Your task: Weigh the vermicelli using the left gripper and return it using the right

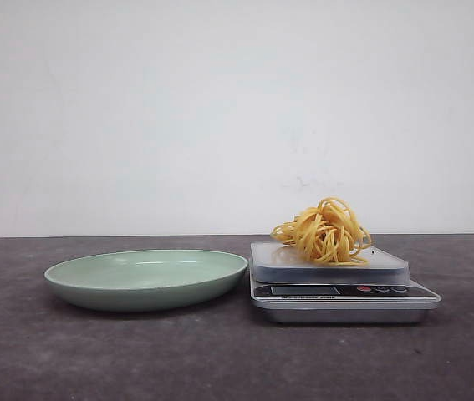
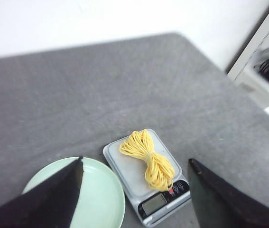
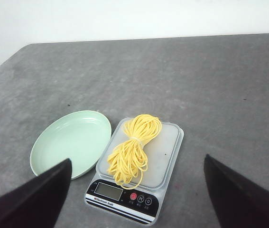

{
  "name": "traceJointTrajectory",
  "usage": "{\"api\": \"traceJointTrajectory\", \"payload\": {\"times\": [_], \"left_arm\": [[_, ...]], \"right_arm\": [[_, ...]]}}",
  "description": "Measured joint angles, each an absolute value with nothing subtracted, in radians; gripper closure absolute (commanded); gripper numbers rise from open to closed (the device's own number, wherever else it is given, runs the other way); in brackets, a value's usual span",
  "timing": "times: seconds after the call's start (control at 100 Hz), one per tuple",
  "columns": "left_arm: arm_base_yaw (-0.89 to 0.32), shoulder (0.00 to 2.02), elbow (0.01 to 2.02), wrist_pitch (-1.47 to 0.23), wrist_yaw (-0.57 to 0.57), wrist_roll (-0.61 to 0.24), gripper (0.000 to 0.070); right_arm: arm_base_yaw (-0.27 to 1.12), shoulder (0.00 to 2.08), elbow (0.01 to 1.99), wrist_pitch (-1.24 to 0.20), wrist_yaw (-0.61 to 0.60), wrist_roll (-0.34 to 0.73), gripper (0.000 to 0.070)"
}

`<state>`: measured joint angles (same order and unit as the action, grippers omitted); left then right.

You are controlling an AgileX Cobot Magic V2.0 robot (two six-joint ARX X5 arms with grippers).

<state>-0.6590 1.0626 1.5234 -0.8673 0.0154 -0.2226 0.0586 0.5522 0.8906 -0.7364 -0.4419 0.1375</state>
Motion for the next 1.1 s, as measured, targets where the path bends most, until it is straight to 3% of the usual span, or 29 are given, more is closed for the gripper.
{"api": "traceJointTrajectory", "payload": {"times": [0.25, 0.52, 0.86, 1.1], "left_arm": [[-0.659, 0.788, 1.525, -1.175, -0.092, -0.224, 0.0351], [-0.659, 0.567, 1.523, -1.336, -0.218, -0.284, 0.0352], [-0.659, 0.395, 1.306, -1.39, -0.237, -0.363, 0.0352], [-0.659, 0.288, 1.124, -1.403, -0.236, -0.42, 0.0351]], "right_arm": [[0.14, 0.649, 0.894, -0.71, -0.443, 0.138, 0.0151], [0.296, 0.852, 0.895, -0.523, -0.414, 0.212, 0.0151], [0.455, 1.226, 1.013, -0.507, -0.262, 0.244, 0.0151], [0.461, 1.383, 1.119, -0.504, -0.255, 0.26, 0.0153]]}}
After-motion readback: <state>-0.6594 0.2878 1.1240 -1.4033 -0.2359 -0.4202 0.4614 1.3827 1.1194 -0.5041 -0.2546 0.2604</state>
